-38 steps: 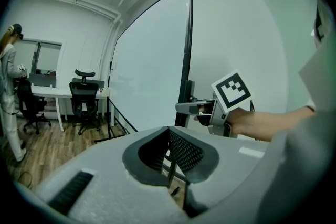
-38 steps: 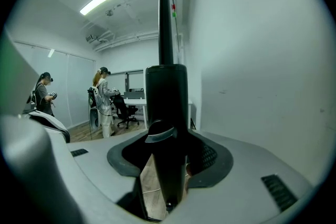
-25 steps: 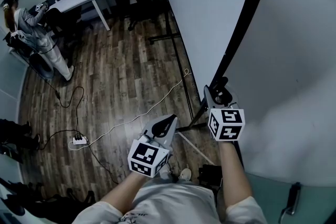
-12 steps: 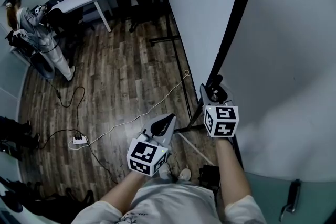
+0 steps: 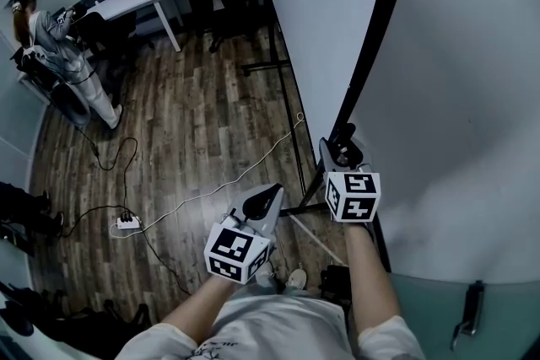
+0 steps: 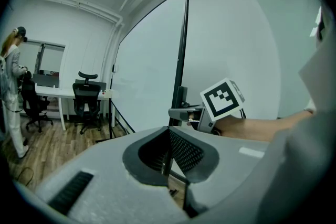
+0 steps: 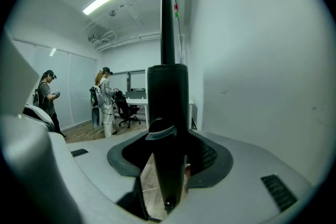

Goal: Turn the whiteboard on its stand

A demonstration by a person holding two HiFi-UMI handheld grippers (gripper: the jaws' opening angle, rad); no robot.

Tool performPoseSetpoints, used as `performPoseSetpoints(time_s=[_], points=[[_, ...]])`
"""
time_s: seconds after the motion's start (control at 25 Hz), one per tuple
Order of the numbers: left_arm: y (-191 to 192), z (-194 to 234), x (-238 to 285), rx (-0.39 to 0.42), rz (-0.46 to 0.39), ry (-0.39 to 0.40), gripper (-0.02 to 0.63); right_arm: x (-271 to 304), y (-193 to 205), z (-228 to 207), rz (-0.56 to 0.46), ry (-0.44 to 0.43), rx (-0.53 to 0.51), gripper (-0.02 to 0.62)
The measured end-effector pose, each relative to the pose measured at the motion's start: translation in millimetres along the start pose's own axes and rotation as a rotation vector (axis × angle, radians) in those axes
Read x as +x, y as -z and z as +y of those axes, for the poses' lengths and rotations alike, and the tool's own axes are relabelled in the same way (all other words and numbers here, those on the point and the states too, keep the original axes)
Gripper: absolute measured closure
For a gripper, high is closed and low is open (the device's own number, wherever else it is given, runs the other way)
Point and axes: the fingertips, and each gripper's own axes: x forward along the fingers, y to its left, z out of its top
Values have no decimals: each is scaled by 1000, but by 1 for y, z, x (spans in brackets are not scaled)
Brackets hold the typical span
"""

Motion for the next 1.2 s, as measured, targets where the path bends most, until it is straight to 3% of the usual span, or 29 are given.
performPoseSetpoints(time_s=[1.2], points=[[25, -62, -23, 19, 30, 98, 595, -143, 43, 34, -5, -1, 1, 400]])
